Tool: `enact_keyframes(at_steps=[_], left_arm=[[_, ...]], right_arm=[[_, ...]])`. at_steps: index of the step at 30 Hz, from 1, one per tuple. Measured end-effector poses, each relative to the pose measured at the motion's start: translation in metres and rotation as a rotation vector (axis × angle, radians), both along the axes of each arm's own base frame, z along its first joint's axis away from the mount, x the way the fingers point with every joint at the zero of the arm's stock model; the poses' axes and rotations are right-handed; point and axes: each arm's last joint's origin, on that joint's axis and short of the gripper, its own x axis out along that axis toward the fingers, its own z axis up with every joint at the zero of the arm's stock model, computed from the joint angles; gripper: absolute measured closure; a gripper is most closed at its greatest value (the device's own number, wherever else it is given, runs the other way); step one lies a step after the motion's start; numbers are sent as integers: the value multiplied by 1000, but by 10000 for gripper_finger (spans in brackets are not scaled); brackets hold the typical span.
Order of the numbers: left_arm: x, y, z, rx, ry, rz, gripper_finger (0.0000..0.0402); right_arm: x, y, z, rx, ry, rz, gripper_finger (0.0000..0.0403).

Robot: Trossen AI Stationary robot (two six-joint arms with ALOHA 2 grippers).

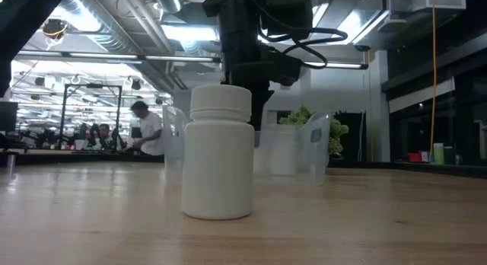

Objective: Pick and place pill bottles into a basket
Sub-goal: Put the white pill bottle into the transparent bin

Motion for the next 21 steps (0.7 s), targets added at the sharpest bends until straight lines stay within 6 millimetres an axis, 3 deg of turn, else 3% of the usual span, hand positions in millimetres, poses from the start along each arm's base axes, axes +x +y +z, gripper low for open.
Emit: enact_keyframes(at_steps=[6, 12, 15, 21], left_arm=[[-1, -2, 2, -19, 0, 4, 111], [-9, -4, 14, -26, 14, 31, 65], [-18, -4, 31, -28, 23, 48, 59], [-38, -6, 87, 17, -38, 120, 58]], right_arm=[[0, 0, 0, -1, 1, 0, 102], [0, 0, 0, -15, 8, 9, 102], [0, 0, 0, -20, 14, 12, 102], [-1, 0, -2, -60, 56, 36, 102]])
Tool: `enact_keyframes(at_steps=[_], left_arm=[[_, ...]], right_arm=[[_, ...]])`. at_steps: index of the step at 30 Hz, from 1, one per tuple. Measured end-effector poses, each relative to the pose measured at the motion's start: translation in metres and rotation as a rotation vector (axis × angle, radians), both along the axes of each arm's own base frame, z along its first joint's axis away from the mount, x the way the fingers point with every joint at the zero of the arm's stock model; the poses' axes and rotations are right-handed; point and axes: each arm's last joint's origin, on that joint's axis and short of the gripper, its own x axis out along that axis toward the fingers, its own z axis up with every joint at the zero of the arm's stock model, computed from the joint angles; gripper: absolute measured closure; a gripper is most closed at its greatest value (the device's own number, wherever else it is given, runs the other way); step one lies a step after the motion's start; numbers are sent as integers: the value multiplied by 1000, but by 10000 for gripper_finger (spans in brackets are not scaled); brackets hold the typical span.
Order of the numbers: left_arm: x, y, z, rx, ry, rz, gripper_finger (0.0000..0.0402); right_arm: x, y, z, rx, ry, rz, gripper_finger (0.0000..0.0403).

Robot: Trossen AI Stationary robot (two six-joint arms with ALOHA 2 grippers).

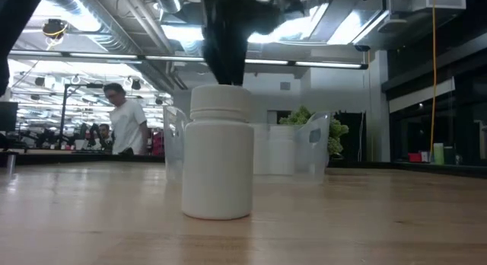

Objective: Pick and place pill bottles into a basket
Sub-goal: Put the white pill bottle into the transparent bin

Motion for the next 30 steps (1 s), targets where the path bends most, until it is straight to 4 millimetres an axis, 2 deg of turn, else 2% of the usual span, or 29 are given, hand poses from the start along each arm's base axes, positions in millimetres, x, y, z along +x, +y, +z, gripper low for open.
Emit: enact_keyframes(at_steps=[3, 6, 10, 13, 17, 21, 26, 30], left_arm=[[-11, -7, 33, 7, -89, 60, 57], [-28, -24, 61, -21, -183, 111, 57], [-55, -65, 86, -67, -265, 115, 57], [-76, -102, 93, -85, -275, 96, 57], [-102, -151, 89, -123, -236, 81, 57], [-119, -192, 71, -157, -191, 132, 57], [-130, -233, 44, -218, -102, 261, 57], [-133, -257, 19, -228, 2, 296, 57]], right_arm=[[0, 0, 0, -5, 6, 3, 102], [-1, 0, -2, -3, 22, 0, 102], [-1, 0, -1, -45, 39, 28, 102], [0, 0, 0, -75, 41, 46, 102], [2, 0, 2, -109, 28, 69, 102], [3, 0, 4, -152, 29, 96, 102], [6, 0, 9, -172, -15, 104, 102], [7, 1, 12, -170, -48, 102, 102]])
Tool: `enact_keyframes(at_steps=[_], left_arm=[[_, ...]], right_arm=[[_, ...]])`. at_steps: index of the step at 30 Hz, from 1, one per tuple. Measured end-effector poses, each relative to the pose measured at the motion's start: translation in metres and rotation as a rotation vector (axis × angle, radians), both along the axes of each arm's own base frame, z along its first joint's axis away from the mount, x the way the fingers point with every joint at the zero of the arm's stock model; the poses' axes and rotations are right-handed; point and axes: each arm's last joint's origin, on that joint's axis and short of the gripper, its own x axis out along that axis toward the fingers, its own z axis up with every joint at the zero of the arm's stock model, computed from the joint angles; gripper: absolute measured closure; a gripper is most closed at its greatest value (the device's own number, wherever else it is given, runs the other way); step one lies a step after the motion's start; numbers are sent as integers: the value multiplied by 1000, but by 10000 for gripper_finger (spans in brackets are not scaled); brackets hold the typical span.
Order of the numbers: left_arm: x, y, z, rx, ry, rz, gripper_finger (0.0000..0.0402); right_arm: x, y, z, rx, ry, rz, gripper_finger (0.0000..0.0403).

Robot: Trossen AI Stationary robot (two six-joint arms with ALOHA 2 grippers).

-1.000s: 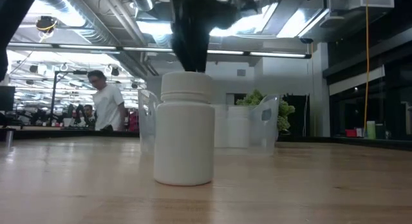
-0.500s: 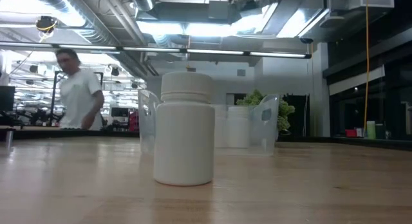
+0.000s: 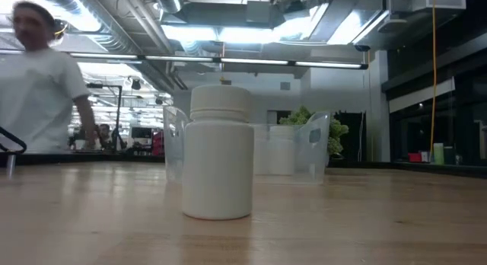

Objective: Pick and place pill bottles into a basket
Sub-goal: Put the white pill bottle into the transparent bin

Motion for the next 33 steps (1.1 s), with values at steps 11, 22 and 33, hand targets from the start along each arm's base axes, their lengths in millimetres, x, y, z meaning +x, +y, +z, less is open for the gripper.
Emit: enact_keyframes(at_steps=[11, 22, 33], left_arm=[[-3, -23, -32, -21, 137, 96, 56], [-15, -24, -48, 62, 142, 246, 56], [-14, -21, -86, 58, 121, 285, 56]], right_arm=[[0, 0, 0, 69, -30, -31, 102], [0, 0, 0, 66, -30, -27, 102], [0, 0, 0, 44, -20, -16, 102]])
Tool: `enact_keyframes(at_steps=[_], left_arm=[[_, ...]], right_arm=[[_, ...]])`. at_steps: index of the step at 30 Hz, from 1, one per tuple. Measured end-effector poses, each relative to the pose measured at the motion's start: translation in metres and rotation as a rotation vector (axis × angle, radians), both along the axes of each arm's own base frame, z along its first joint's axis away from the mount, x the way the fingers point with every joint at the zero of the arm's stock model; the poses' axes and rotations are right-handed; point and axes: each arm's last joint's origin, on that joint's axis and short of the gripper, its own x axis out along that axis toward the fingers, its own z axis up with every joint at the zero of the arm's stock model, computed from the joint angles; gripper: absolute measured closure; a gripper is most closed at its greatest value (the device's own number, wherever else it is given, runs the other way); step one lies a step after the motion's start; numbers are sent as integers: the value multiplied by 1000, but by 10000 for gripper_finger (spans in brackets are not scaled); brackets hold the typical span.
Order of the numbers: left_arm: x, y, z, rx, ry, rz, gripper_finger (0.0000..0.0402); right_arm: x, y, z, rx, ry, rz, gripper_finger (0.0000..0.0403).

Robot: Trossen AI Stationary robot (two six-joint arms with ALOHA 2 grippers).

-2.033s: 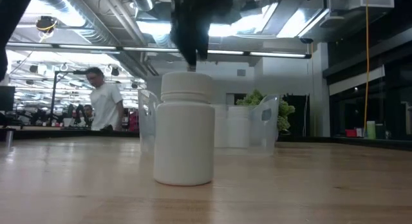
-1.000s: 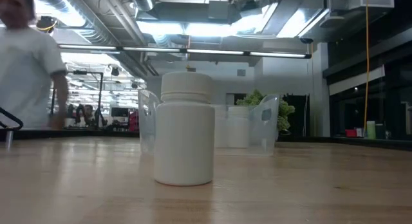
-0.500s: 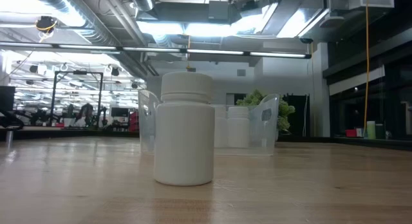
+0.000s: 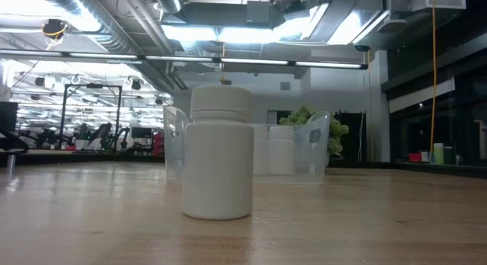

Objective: Pick and place pill bottles into a basket
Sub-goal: Put the white pill bottle into the transparent bin

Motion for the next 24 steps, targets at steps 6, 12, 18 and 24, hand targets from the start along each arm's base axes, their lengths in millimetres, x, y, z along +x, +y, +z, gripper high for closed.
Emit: enact_keyframes(at_steps=[6, 12, 18, 24], left_arm=[[0, 0, -21, -37, -29, 19, 56], [0, 2, -30, -36, -31, 28, 57], [0, 3, -30, -41, -26, 29, 86], [-3, 0, -30, -74, 13, 39, 164]], right_arm=[[0, 0, 0, -2, 1, 1, 102], [0, 0, 0, -2, 1, 1, 102], [0, 0, 0, -2, 1, 1, 102], [0, 0, 0, -9, 4, 4, 102]])
